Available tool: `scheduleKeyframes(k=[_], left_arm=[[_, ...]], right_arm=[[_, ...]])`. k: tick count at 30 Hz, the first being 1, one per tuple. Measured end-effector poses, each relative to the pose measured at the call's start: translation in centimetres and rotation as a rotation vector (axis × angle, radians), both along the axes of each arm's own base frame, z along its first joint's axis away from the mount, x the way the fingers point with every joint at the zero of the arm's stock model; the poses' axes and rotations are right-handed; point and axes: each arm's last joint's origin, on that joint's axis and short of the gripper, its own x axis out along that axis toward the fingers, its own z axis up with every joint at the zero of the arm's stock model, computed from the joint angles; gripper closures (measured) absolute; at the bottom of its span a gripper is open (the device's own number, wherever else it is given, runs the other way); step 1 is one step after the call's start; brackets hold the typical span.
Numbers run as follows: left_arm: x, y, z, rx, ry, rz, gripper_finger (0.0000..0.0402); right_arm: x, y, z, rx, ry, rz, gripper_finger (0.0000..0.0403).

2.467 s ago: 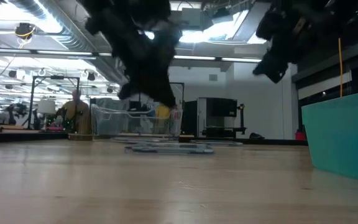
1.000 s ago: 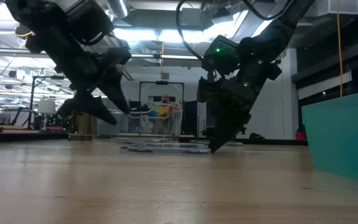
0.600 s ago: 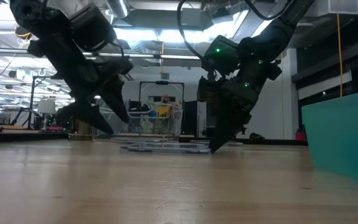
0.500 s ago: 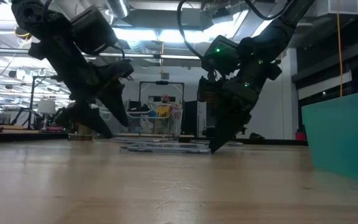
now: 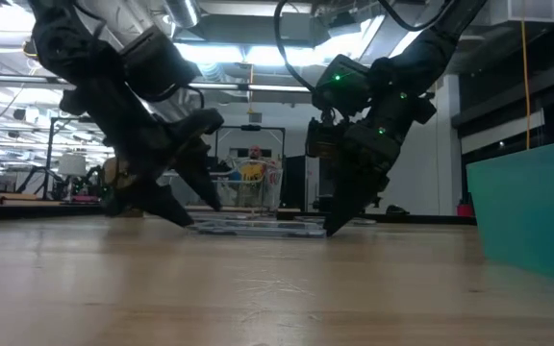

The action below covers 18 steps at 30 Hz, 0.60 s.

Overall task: Pick & place jewel cases by type
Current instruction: Put the bottom black cd case into the transparent bin

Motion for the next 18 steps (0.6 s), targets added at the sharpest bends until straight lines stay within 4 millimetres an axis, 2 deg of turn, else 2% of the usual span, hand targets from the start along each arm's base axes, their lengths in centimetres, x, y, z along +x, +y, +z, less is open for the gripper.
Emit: scheduleKeyframes(k=[9, 18], left_arm=[[1.0, 0.0, -1.1, -0.02, -0.061, 0.022, 0.02], [1.2, 0.0, -0.6, 0.001, -0.119, 0.021, 0.0201]], right_arm=[[-0.2, 0.1, 0.0, 0.012, 0.015, 0.007, 0.0395], [-0.3, 0.1, 0.0, 0.011, 0.018, 0.031, 0.0395]])
